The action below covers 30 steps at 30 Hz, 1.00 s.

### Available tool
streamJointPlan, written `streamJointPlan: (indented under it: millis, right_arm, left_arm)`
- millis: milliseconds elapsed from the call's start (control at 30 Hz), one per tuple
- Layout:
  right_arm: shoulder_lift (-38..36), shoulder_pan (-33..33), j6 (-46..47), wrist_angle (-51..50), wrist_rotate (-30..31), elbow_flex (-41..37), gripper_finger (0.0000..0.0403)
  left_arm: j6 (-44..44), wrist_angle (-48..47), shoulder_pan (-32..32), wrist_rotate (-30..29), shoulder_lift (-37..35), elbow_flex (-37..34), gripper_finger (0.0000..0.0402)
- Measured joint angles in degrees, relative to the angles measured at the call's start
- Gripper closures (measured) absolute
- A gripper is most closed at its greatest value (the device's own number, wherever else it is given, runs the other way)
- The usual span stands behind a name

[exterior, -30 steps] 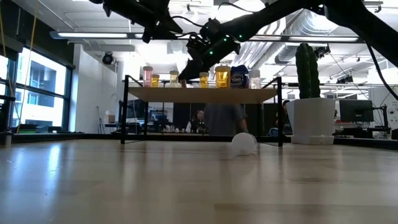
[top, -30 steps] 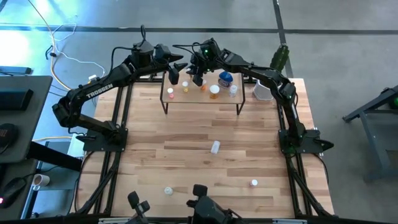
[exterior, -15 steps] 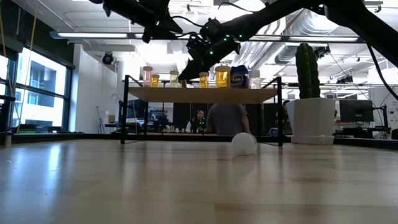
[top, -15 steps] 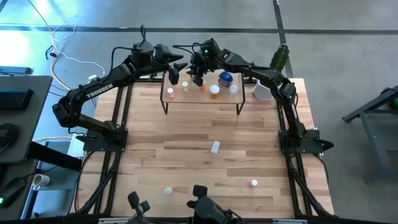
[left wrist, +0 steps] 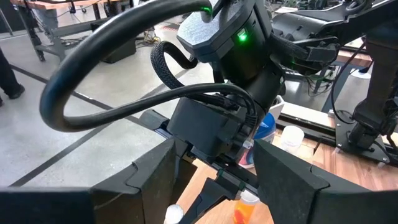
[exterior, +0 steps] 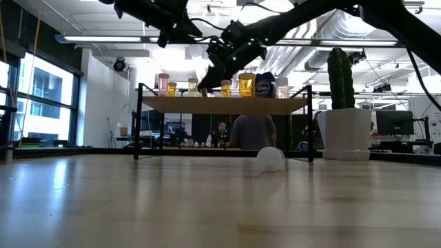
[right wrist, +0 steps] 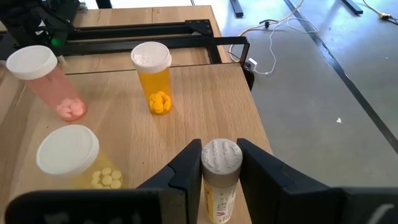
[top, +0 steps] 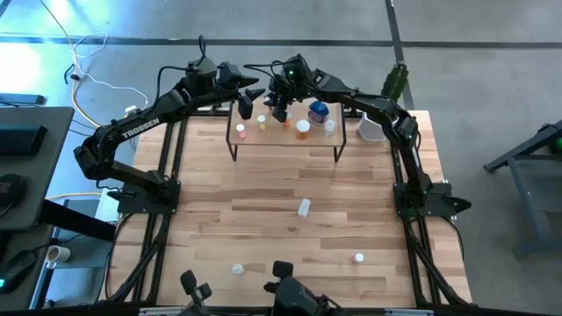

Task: Pick and place medicine bottles onto shelf by color
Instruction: Put the white yellow pill bottle on the shelf

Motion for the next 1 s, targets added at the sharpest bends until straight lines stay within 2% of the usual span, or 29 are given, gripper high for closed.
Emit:
streamJointPlan:
  millis: [200, 533, 1000]
  right_arm:
    - [0.0, 0.0, 0.2, -0.6, 0.1, 0.0, 0.0308]
    - [0.0, 0.0, 0.0, -0.6, 0.1, 0.0, 0.0272]
    - [0.0, -0.9, 1.5, -0.8, 0.2, 2.1, 0.0269]
  left_arm:
    - [0.0, 0.0, 0.0, 0.0, 0.0, 0.0, 0.0197]
    - [0.0, 0.0, 0.0, -0.2, 0.0, 0.0, 0.0197]
    - [0.0, 0.0, 0.0, -0.2, 0.0, 0.0, 0.0197]
